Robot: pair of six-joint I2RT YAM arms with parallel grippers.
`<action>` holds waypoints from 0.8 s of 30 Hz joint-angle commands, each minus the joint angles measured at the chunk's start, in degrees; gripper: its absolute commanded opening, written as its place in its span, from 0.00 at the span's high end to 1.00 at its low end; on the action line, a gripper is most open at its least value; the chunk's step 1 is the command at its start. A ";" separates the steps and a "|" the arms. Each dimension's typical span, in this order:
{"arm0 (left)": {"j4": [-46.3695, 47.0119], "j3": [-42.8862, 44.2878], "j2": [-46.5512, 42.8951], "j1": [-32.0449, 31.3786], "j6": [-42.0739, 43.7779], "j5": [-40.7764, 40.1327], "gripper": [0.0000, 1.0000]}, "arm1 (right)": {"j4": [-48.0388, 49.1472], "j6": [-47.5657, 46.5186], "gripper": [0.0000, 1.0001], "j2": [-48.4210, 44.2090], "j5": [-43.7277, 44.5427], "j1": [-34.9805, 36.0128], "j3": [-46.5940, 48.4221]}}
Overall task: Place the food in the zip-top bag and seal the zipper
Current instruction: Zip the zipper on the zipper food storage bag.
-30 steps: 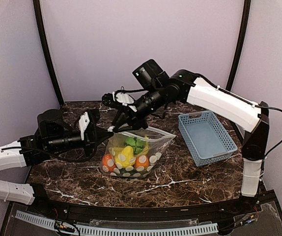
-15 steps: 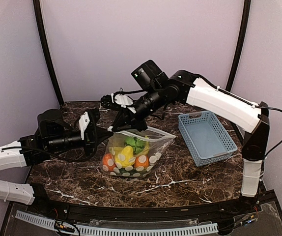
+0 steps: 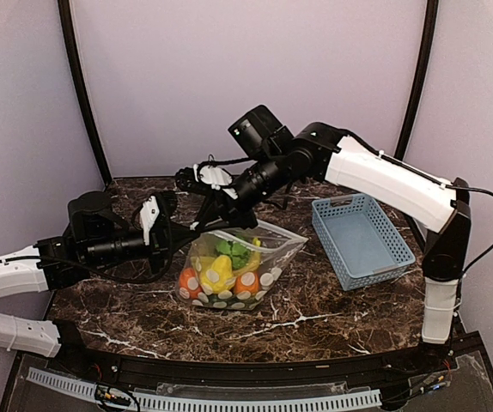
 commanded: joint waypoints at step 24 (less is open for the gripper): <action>0.56 -1.23 -2.45 0.35 -0.40 -9.34 0.99 | -4.07 -3.14 1.00 -1.79 7.00 -2.00 -2.57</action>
